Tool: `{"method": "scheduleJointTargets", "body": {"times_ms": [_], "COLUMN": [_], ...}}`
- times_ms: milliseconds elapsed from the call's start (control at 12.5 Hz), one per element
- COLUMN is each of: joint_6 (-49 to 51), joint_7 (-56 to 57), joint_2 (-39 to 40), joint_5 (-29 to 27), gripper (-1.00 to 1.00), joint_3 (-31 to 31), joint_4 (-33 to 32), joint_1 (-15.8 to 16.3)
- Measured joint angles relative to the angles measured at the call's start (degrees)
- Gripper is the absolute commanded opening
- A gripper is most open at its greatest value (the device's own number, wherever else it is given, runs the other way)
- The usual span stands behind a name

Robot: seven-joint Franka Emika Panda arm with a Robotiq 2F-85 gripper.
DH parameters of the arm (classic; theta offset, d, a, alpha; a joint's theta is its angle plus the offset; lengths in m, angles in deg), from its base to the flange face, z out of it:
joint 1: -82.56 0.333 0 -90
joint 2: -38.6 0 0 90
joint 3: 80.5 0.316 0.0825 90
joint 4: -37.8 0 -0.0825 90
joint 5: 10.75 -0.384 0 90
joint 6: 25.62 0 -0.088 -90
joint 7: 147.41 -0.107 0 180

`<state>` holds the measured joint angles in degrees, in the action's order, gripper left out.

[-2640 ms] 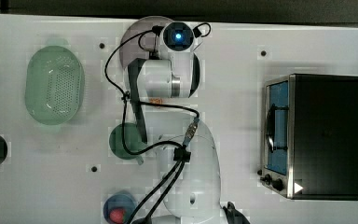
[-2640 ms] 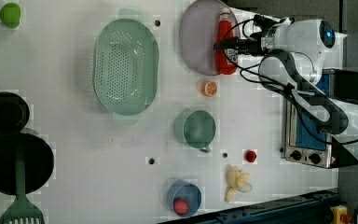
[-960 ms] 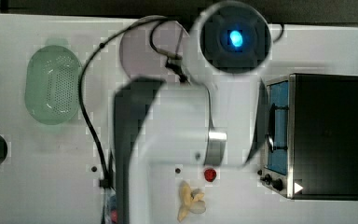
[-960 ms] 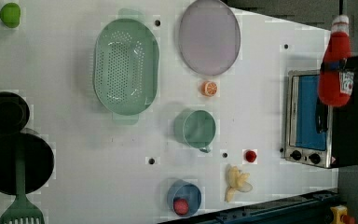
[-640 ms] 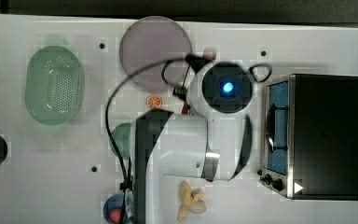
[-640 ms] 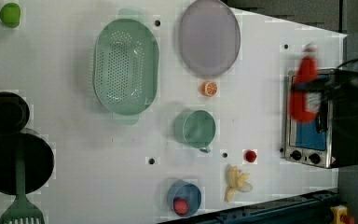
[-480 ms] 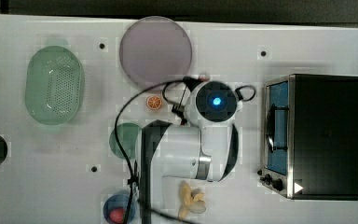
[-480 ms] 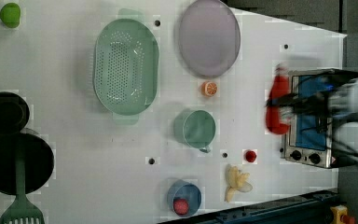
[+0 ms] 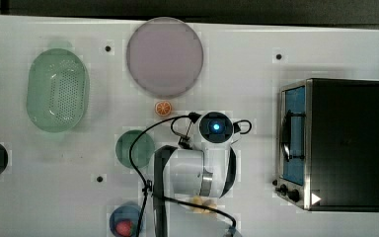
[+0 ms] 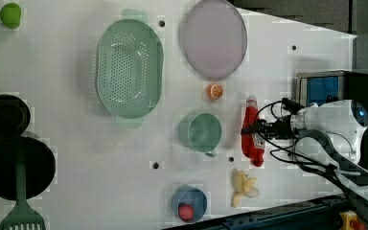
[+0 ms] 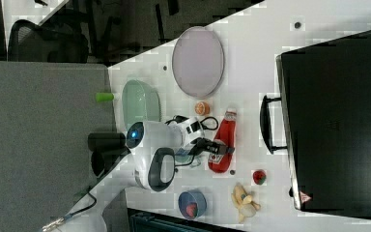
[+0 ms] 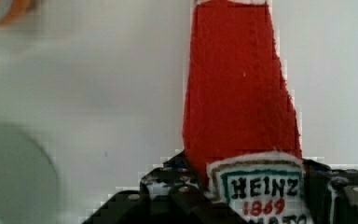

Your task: Pick ketchup from plate and place it on table.

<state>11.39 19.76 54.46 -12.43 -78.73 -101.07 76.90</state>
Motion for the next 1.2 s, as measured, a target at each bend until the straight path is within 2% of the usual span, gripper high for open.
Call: {"method": "scheduleJointTargets", "body": {"times_ms": [80, 160, 400, 480, 880, 1040, 1200], "joint_6": [-2.7, -4.2, -6.7, -6.4, -4.3, 3.0, 14.9], "joint_7": [-0.1, -0.1, -0.2, -0.2, -1.2, -5.7, -11.9], "joint_2": [1.0, 1.8, 1.3, 0.8, -7.3, -12.3, -16.1], "joint_5": [0.0, -0.1, -0.2, -0.1, 0.7, 1.0, 0.0], "gripper": [0.17, 0.25, 0.90, 1.00, 1.00, 1.00, 1.00], "joint_3": [0.1, 0.1, 0.0, 0.0, 1.1, 2.5, 3.0], "joint_4": [0.3, 1.1, 1.6, 2.0, 6.2, 11.1, 18.9], "joint_1": [-0.1, -0.1, -0.3, -0.3, -0.5, -0.7, 0.2]}}
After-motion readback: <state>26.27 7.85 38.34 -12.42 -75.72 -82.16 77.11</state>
